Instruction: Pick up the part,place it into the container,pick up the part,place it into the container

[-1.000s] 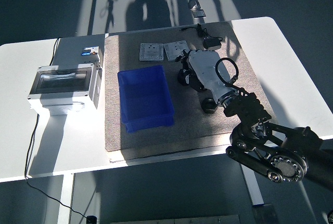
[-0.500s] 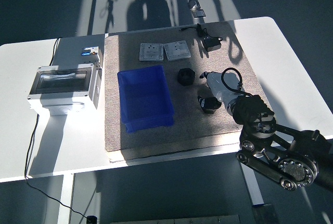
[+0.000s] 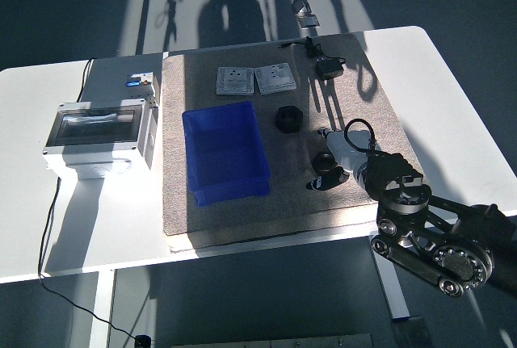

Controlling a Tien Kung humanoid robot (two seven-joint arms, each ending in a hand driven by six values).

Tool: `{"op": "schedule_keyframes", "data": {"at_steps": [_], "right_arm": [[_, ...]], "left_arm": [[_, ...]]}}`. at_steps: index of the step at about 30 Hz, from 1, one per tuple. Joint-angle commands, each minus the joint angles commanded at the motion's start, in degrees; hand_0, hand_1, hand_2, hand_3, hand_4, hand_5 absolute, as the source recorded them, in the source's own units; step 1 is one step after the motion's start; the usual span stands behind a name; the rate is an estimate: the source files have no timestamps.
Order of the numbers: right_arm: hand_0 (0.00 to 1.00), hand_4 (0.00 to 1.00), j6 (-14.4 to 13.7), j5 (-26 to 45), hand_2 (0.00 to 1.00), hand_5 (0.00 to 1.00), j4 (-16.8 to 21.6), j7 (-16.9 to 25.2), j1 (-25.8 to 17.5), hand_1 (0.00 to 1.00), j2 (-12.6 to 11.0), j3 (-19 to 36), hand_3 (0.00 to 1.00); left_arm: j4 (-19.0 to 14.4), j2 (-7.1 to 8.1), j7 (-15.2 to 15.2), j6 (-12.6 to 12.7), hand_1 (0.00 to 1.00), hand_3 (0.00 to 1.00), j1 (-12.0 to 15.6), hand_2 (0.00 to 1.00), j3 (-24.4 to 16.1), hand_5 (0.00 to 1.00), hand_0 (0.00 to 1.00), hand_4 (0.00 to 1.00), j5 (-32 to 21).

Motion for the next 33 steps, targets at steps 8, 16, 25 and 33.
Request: {"op": "schedule_keyframes", "data": {"at_steps": [8, 16, 25, 33], "right_arm": [[0.310, 0.513, -4.11, -2.35, 0.589, 0.092, -3.44, 0.00, 0.24, 0.376, 0.36, -1.89, 0.659], [0.283, 0.416, -6.81, -2.28, 0.506, 0.048, -5.67, 0.00, 0.12, 0.343, 0.56, -3.54, 0.590], [0.276, 0.344, -10.76, -2.36, 0.458, 0.002, -6.38, 0.47, 0.09, 0.334, 0.57, -4.06, 0.535], [0.277, 0.328, -16.95, -0.13, 0.459, 0.002, -6.56, 3.28, 0.16, 0.334, 0.33, -2.98, 0.531]], "left_arm": [[0.00, 0.00, -0.01, -0.02, 0.734, 0.667, -0.12, 0.755, -0.09, 0.998, 0.720, 0.998, 0.27], [0.00, 0.02, -0.05, -0.07, 0.735, 0.668, -0.15, 0.755, -0.19, 0.998, 0.720, 0.998, 0.54], [0.00, 0.09, -0.05, -0.16, 0.734, 0.668, -0.22, 0.755, -0.44, 0.998, 0.720, 0.998, 0.97], [0.00, 0.17, -0.17, -0.14, 0.734, 0.667, -0.26, 0.755, -0.50, 0.998, 0.720, 0.998, 1.03]]}}
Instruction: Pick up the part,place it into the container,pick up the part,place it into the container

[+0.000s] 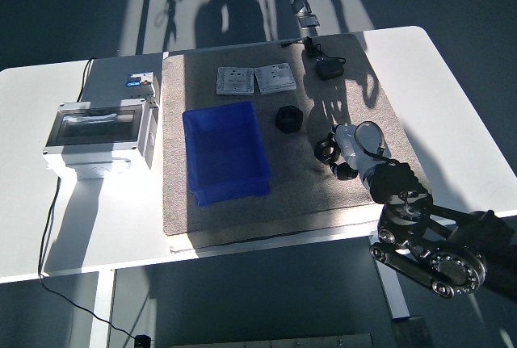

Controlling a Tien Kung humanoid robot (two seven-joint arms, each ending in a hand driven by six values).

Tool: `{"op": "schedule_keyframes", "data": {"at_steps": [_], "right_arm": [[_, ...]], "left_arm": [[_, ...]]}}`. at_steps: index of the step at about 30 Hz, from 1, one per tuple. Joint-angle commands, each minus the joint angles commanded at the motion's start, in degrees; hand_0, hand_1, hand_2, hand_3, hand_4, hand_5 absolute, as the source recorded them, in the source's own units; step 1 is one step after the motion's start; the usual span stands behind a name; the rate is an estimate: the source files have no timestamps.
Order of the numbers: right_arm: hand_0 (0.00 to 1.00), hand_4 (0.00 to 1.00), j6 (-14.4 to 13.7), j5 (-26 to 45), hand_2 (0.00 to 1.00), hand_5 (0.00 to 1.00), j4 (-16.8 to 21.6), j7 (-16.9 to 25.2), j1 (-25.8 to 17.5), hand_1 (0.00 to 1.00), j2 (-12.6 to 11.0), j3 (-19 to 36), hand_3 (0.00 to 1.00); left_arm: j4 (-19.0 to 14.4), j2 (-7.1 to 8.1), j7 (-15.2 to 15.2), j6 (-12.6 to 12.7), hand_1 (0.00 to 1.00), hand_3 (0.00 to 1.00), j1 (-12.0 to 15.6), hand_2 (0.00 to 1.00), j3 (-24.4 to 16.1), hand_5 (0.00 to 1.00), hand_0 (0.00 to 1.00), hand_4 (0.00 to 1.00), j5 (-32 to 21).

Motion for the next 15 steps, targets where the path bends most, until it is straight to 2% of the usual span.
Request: {"op": "schedule_keyframes", "data": {"at_steps": [6, 12, 15], "right_arm": [[0.285, 0.323, -7.38, 6.32, 0.462, 0.002, 0.92, 3.73, 1.65, 0.338, 0.36, -0.13, 0.522], [0.285, 0.325, -14.68, 12.23, 0.458, 0.002, 1.59, 7.65, 4.41, 0.337, 1.84, -4.05, 0.523], [0.287, 0.324, -15.42, 10.63, 0.459, 0.002, 1.77, 7.11, 5.41, 0.342, 2.75, -4.47, 0.521]], "left_arm": [[0.00, 0.09, -0.05, -0.01, 0.734, 0.666, 0.00, 0.753, -0.21, 0.998, 0.720, 0.998, 0.25], [0.00, 0.19, -0.17, 0.07, 0.735, 0.665, -0.03, 0.753, -0.30, 0.998, 0.720, 0.998, 0.20], [0.00, 0.24, -0.12, 0.00, 0.734, 0.662, -0.22, 0.752, -0.51, 0.998, 0.720, 0.998, 0.72]]}}
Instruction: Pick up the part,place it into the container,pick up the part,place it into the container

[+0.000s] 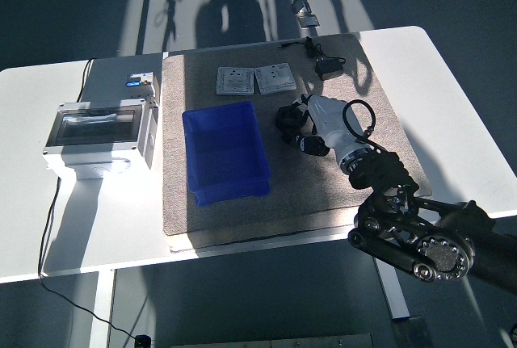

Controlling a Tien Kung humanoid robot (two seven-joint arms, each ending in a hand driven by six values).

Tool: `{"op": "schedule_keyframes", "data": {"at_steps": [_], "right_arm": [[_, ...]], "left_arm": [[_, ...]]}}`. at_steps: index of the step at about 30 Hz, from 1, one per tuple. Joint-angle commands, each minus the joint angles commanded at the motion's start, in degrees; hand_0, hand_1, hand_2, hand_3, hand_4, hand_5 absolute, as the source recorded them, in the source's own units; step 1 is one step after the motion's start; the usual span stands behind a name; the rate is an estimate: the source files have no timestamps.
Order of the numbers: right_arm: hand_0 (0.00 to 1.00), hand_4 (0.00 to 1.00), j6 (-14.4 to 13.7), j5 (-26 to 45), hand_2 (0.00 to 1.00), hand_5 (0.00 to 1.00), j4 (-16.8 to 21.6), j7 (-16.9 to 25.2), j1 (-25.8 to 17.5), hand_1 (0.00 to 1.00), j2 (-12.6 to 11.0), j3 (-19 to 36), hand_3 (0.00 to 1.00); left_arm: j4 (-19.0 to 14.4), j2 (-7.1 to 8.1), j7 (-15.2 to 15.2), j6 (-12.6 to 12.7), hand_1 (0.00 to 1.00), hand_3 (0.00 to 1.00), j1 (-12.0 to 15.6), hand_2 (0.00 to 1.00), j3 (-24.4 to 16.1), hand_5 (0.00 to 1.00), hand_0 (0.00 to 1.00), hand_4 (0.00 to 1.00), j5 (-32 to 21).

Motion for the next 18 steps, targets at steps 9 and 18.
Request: {"op": "schedule_keyframes", "data": {"at_steps": [9, 18], "right_arm": [[0.376, 0.626, 8.27, -7.95, 0.653, 0.138, -1.10, -4.52, 1.05, 0.477, -0.54, 3.75, 0.646], [0.483, 0.855, 12.76, -4.21, 0.852, 0.253, -9.12, -2.25, 3.55, 0.722, 2.34, -0.40, 0.934]], "left_arm": [[0.00, -0.03, -0.07, 0.24, 0.734, 0.663, 0.04, 0.751, 0.51, 0.998, 0.720, 0.998, -0.84], [0.00, -0.27, 0.14, 0.13, 0.733, 0.666, -0.03, 0.752, 0.82, 0.998, 0.720, 0.998, -0.66]]}}
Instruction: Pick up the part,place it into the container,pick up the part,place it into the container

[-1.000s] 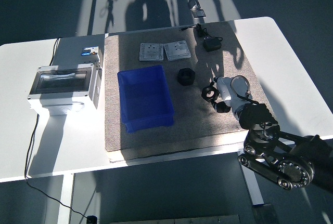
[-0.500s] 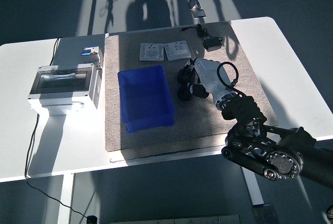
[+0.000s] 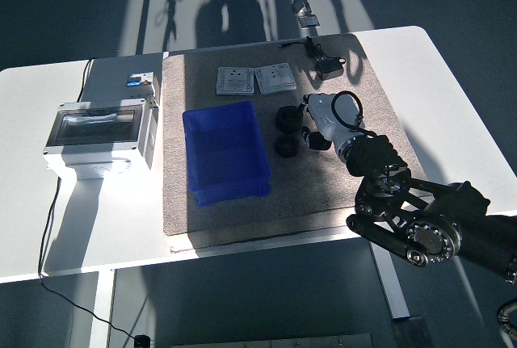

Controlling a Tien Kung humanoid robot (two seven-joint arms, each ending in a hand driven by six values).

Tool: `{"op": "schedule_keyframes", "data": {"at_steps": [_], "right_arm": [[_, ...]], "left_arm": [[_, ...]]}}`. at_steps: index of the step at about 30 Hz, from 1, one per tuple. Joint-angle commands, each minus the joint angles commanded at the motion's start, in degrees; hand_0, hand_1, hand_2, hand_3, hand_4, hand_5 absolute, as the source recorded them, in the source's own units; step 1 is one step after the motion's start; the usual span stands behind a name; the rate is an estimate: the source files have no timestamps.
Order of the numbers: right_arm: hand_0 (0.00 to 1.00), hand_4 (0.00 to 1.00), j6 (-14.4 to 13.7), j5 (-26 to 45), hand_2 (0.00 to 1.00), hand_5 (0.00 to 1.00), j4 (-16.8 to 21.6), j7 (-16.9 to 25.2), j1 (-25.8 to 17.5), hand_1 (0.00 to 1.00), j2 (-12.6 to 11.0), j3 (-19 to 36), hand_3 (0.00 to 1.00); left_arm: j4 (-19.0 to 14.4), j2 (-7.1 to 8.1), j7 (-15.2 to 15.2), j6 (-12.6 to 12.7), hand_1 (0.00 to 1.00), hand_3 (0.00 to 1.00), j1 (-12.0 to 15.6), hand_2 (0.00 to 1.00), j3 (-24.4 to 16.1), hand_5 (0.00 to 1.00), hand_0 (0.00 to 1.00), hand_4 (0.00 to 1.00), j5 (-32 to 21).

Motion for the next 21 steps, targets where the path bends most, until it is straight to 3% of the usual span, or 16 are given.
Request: {"op": "schedule_keyframes", "data": {"at_steps": [1, 13, 21], "right_arm": [[0.520, 0.916, 0.13, 0.43, 0.919, 0.307, -0.34, 0.27, 0.08, 0.778, 0.21, -0.26, 0.978], [0.549, 0.962, 0.38, 3.81, 0.932, 0.368, -1.94, 2.03, 0.91, 0.808, 1.89, -4.54, 0.993], [0.552, 0.973, -0.08, 6.37, 0.916, 0.386, -6.09, 4.23, 1.51, 0.803, 3.82, -7.22, 0.981]], "left_arm": [[0.00, -0.05, 0.01, 0.03, 0.734, 0.668, 0.03, 0.754, 0.04, 0.998, 0.721, 0.998, -0.07], [0.00, -0.37, 0.21, 0.19, 0.734, 0.682, 0.17, 0.756, -0.03, 0.998, 0.721, 0.998, 0.04], [0.00, -0.46, 0.03, 0.55, 0.735, 0.684, 0.03, 0.756, 0.16, 0.998, 0.721, 0.998, -0.43]]}}
